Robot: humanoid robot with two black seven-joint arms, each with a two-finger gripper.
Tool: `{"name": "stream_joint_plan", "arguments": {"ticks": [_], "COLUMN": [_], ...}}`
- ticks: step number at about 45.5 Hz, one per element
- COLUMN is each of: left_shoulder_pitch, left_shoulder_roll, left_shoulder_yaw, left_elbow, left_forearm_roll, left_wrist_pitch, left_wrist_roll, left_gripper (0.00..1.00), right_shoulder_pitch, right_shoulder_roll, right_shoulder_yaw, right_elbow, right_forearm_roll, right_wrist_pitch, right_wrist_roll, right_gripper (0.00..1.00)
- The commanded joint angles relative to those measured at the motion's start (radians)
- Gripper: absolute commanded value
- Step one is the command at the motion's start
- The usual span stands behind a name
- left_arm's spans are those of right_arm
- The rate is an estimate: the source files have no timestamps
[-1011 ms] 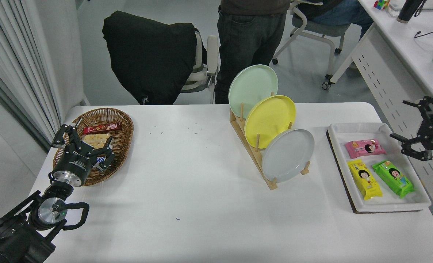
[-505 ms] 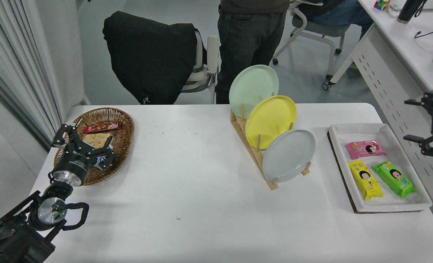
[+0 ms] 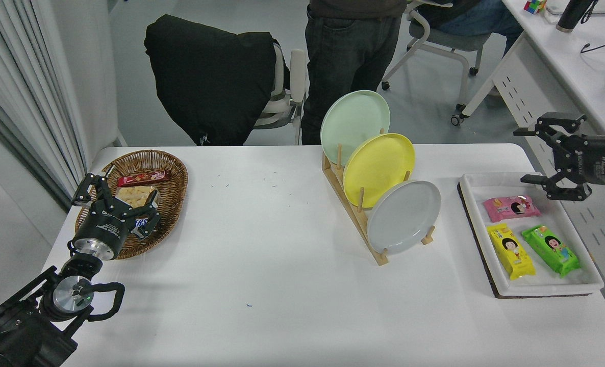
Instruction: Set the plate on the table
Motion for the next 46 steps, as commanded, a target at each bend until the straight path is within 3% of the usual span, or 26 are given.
{"name": "stream_joint_plan", "arguments": {"ticks": [1,13,27,46], "left_shoulder_pitch": [0.0,0.0,0.0,0.0], "left_shoulder_roll": [0.0,0.0,0.0,0.0], "left_shoulder_yaw": [0.0,0.0,0.0,0.0], "left_elbow": [0.0,0.0,0.001,0.0], "left_forearm_roll": [0.0,0.0,0.0,0.0], "left_wrist_pitch": [0.0,0.0,-0.001,0.0], "left_wrist_roll": [0.0,0.0,0.0,0.0], "left_gripper": [0.98,0.98,0.98,0.98], "right_shoulder_pitch": [0.031,0.037,0.028,0.019], "right_shoulder_roll": [0.035,0.031,0.057,0.13], "right_shoulder_yaw": [-0.051,-0.072,-0.08,-0.068], "right_elbow": [0.093,0.221,0.228,0.227], "right_forearm_roll": [-0.02,0.008,0.161,0.244], "right_wrist_pitch": [0.0,0.0,0.0,-0.342], "right_wrist_roll": [0.0,0.0,-0.008,-0.218], "right_gripper": [0.99,0.99,0.99,0.99]}}
